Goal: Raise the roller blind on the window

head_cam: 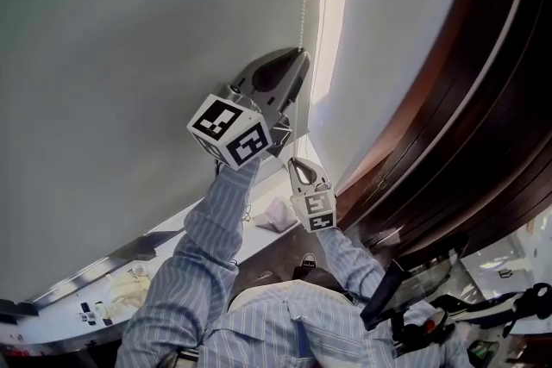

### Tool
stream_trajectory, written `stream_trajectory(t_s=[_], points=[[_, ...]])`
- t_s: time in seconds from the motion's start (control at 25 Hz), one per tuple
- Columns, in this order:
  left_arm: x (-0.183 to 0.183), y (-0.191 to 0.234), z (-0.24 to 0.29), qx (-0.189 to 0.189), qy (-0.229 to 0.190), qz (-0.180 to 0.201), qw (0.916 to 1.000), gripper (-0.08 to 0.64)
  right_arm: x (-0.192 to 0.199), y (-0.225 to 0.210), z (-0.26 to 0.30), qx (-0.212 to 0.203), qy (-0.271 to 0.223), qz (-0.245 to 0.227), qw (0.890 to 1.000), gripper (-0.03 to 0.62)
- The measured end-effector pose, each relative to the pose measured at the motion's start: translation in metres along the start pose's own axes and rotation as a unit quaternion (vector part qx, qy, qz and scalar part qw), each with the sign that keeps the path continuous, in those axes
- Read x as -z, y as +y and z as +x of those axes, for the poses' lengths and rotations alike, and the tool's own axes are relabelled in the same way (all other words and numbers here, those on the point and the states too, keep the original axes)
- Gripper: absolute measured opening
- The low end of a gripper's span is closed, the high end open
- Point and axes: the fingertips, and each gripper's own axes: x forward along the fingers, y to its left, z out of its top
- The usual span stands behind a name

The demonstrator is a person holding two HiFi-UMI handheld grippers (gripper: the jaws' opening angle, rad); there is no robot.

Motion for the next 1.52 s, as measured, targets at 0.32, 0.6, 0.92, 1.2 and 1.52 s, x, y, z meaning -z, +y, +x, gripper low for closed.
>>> stream_trajectory(t_s=[0.32,0.6,0.92,1.2,1.52], points=[[0.133,0.009,-0.045,-0.019,0.107,-0.104,0.9886,0.012,0.139,0.021,-0.017,-0.019,0.182,0.022,0.983,0.006],[0.206,-0.007,-0.079,-0.037,0.127,-0.152,0.9794,0.013,0.219,0.031,-0.048,-0.033,0.288,0.067,0.955,0.006],[0.198,-0.001,-0.083,-0.048,0.131,-0.144,0.9797,0.014,0.058,-0.027,-0.053,0.010,0.119,0.051,0.992,0.015],[0.197,0.004,-0.085,-0.053,0.124,-0.139,0.9810,0.014,-0.216,-0.036,-0.064,-0.098,-0.102,0.007,0.990,0.037],[0.198,0.002,-0.087,-0.054,0.130,-0.129,0.9817,0.013,-0.338,-0.030,-0.039,-0.149,-0.166,-0.006,0.975,0.122]])
